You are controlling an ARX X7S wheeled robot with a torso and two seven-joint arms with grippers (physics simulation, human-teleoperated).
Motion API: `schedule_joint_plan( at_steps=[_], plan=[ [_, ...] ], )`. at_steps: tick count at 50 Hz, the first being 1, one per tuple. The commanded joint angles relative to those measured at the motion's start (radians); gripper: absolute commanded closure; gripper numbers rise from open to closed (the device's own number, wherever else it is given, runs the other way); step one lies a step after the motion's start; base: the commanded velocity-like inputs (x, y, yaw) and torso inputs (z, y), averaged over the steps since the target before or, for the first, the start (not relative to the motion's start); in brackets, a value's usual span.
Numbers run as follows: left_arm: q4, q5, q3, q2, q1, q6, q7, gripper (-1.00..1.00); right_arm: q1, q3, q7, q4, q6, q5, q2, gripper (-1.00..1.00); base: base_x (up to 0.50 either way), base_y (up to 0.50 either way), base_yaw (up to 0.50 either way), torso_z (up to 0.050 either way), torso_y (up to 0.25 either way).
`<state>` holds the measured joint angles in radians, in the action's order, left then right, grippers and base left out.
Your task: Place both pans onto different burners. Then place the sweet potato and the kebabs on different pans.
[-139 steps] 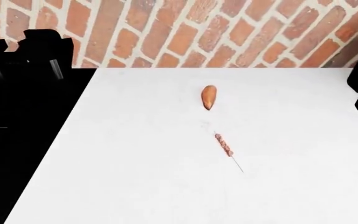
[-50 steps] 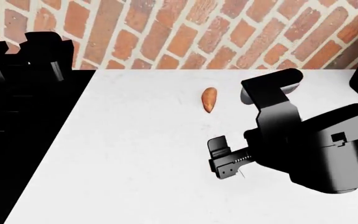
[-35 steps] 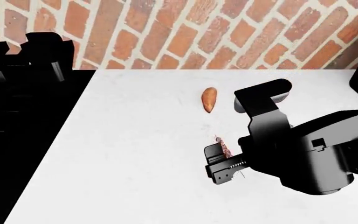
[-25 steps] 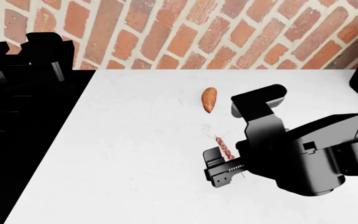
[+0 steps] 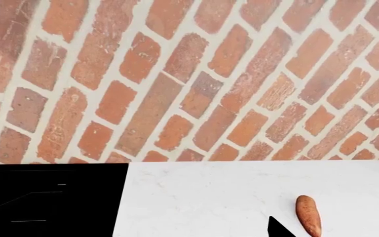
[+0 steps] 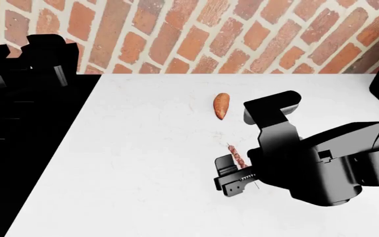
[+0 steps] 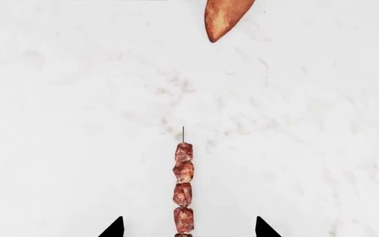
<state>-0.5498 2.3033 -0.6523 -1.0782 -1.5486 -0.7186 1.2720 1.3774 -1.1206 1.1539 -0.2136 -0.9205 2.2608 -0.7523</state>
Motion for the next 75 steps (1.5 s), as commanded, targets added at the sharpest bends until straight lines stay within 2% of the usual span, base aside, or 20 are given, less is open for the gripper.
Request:
schedule_joint_plan(
  at_steps=[1,23,24,39,55,64,75],
  plan=[
    [0.001,-0.001,-0.003,0.003,-0.002,0.001,-0.001,-1.00,-0.064,-0.020,-0.025,-0.011,0.018,-0.049,-0.033,-1.00,0.01,0.00,0.00,0.000,0.000],
    [-0.003,-0.006,-0.008,0.004,0.000,0.007,-0.003,-1.00,-0.115,-0.039,-0.078,-0.011,0.009,-0.109,-0.056,-1.00,0.00,0.00,0.00,-0.001,0.000],
    [-0.003,-0.006,-0.008,0.004,0.000,0.008,-0.003,-1.00,-0.113,-0.044,-0.078,-0.013,-0.003,-0.111,-0.056,1.00,0.00,0.00,0.00,0.000,0.000],
    [-0.003,-0.010,-0.008,0.000,0.003,0.010,-0.009,-1.00,-0.077,-0.074,-0.054,-0.021,-0.058,-0.128,-0.044,1.00,0.00,0.00,0.00,-0.001,0.000],
    [-0.003,-0.007,-0.011,-0.001,0.000,0.012,-0.004,-1.00,-0.057,-0.029,-0.045,-0.042,-0.007,-0.237,-0.086,1.00,0.00,0.00,0.00,-0.001,0.000],
    [0.001,-0.011,-0.012,0.001,-0.002,0.011,-0.006,-1.00,0.010,-0.004,-0.012,-0.062,-0.013,-0.329,-0.107,1.00,0.00,0.00,0.00,0.000,0.000],
    [-0.002,-0.011,-0.011,-0.001,-0.003,0.015,-0.004,-1.00,0.095,0.024,0.014,-0.103,-0.040,-0.308,-0.108,1.00,0.00,0.00,0.00,0.000,0.000]
  ],
)
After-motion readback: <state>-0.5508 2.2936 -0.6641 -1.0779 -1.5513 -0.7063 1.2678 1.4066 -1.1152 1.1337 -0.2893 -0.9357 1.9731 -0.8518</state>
